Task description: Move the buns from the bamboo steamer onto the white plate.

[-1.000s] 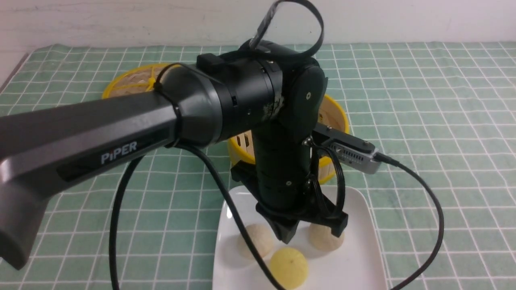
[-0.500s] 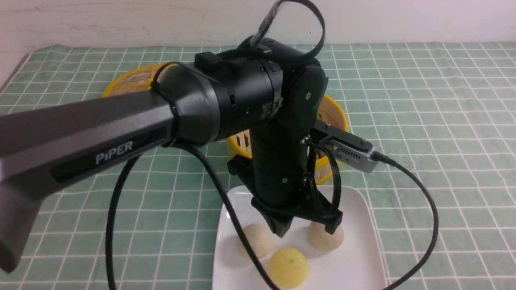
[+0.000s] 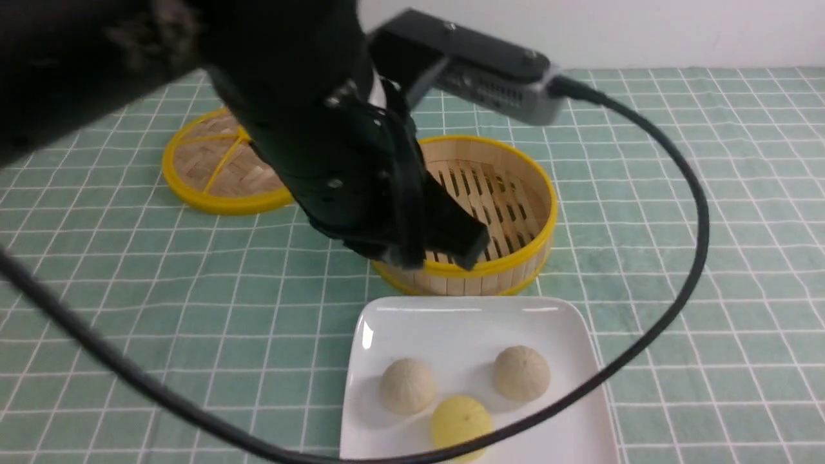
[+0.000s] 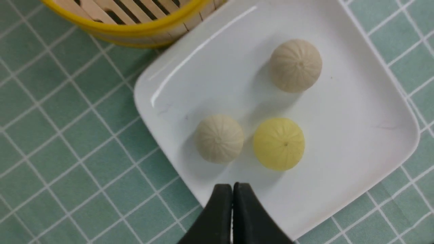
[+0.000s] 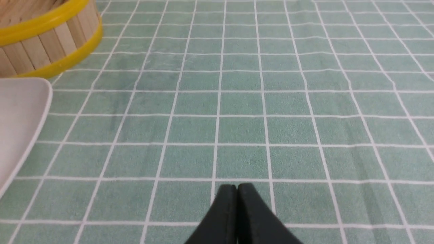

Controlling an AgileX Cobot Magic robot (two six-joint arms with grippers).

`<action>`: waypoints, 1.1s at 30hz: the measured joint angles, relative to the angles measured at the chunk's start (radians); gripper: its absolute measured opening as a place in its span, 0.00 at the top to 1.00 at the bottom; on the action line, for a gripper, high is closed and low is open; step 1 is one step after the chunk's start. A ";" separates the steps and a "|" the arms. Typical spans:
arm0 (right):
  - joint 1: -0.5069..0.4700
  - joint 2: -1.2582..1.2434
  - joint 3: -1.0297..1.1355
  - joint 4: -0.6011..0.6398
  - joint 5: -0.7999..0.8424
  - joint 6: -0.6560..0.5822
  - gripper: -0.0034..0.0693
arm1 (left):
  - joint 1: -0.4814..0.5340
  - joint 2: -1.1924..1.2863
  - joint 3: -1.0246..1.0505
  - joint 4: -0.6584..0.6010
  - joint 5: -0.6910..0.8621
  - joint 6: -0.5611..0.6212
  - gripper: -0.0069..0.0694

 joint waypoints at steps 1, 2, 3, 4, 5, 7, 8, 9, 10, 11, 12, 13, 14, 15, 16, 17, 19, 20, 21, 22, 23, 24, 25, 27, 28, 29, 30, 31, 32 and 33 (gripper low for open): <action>-0.003 0.000 0.001 0.000 -0.006 0.000 0.93 | 0.000 -0.036 0.000 0.017 0.002 -0.014 0.87; -0.005 0.000 0.002 0.000 -0.010 0.000 0.93 | 0.000 -0.071 0.000 0.031 0.002 -0.028 0.87; -0.005 0.000 0.003 0.000 -0.013 0.000 0.93 | 0.000 -0.106 0.004 0.044 0.002 -0.041 0.87; -0.005 0.000 0.004 0.000 -0.015 0.000 0.93 | 0.000 -0.141 0.020 0.059 0.002 -0.062 0.87; -0.005 0.000 0.004 0.000 -0.016 0.000 0.92 | 0.000 -0.178 0.042 0.074 0.002 -0.080 0.87; -0.005 0.000 0.004 0.000 -0.016 0.000 0.92 | 0.000 -0.259 0.111 0.105 0.002 -0.119 0.87; -0.005 0.000 0.004 0.000 -0.016 0.000 0.92 | 0.000 -0.267 0.119 0.108 0.002 -0.124 0.87; -0.005 0.000 0.004 0.000 -0.016 0.000 0.92 | 0.000 -0.323 0.181 0.127 0.002 -0.149 0.87; -0.005 0.000 0.004 0.000 -0.016 0.000 0.91 | 0.000 -0.376 0.250 0.141 -0.004 -0.177 0.87; -0.005 0.000 0.004 0.000 -0.016 0.000 0.91 | 0.000 -0.433 0.303 0.150 -0.020 -0.204 0.87; -0.005 0.000 0.004 0.000 -0.016 0.000 0.91 | 0.000 -0.474 0.360 0.152 -0.054 -0.224 0.87; -0.005 0.000 0.004 0.000 -0.016 0.000 0.91 | 0.000 -0.484 0.360 0.152 -0.054 -0.229 0.87; -0.005 0.000 0.004 0.000 -0.016 0.000 0.91 | 0.000 -0.559 0.445 0.152 -0.131 -0.261 0.87; -0.005 0.000 0.004 0.000 -0.016 0.000 0.91 | 0.000 -0.603 0.497 0.150 -0.191 -0.283 0.87; -0.005 0.000 0.004 0.001 -0.016 0.000 0.91 | 0.000 -0.668 0.580 0.148 -0.302 -0.316 0.87; -0.005 0.000 0.004 0.001 -0.016 0.000 0.90 | 0.000 -0.711 0.637 0.148 -0.382 -0.339 0.87; -0.005 0.000 0.004 0.001 -0.016 0.000 0.90 | 0.000 -0.801 0.778 0.172 -0.604 -0.396 0.87; -0.005 0.000 0.004 0.001 -0.016 0.000 0.90 | 0.000 -0.840 0.857 0.205 -0.735 -0.425 0.87; -0.005 0.000 0.004 0.001 -0.016 0.000 0.90 | 0.000 -0.851 0.893 0.229 -0.797 -0.436 0.87; -0.005 0.000 0.004 0.001 -0.016 0.000 0.90 | 0.000 -0.875 0.949 0.276 -0.894 -0.452 0.87; -0.005 0.000 0.004 0.001 -0.016 0.000 0.90 | 0.000 -0.892 0.988 0.315 -0.966 -0.460 0.87; -0.005 0.000 0.004 0.001 -0.016 0.000 0.90 | 0.000 -0.906 1.038 0.369 -1.047 -0.467 0.87; -0.005 0.000 0.004 0.001 -0.016 0.000 0.90 | 0.000 -0.915 1.067 0.408 -1.119 -0.471 0.87; -0.005 0.000 0.004 0.001 -0.016 0.000 0.89 | 0.000 -0.924 1.123 0.462 -1.230 -0.474 0.87; -0.005 0.000 0.004 0.001 -0.016 0.000 0.89 | 0.000 -0.924 1.141 0.477 -1.258 -0.474 0.87; -0.005 0.000 0.004 0.001 -0.016 0.000 0.89 | 0.000 -0.924 1.169 0.494 -1.285 -0.475 0.87; -0.005 0.000 0.004 0.001 -0.016 0.000 0.89 | 0.000 -0.924 1.183 0.503 -1.290 -0.475 0.87; -0.005 0.000 0.004 0.001 -0.016 0.000 0.89 | 0.000 -0.924 1.198 0.509 -1.291 -0.475 0.87; -0.005 0.000 0.004 0.001 -0.016 0.000 0.89 | 0.000 -0.924 1.209 0.512 -1.286 -0.475 0.87; -0.005 0.000 0.004 0.001 -0.016 0.000 0.89 | 0.000 -0.924 1.211 0.512 -1.282 -0.475 0.87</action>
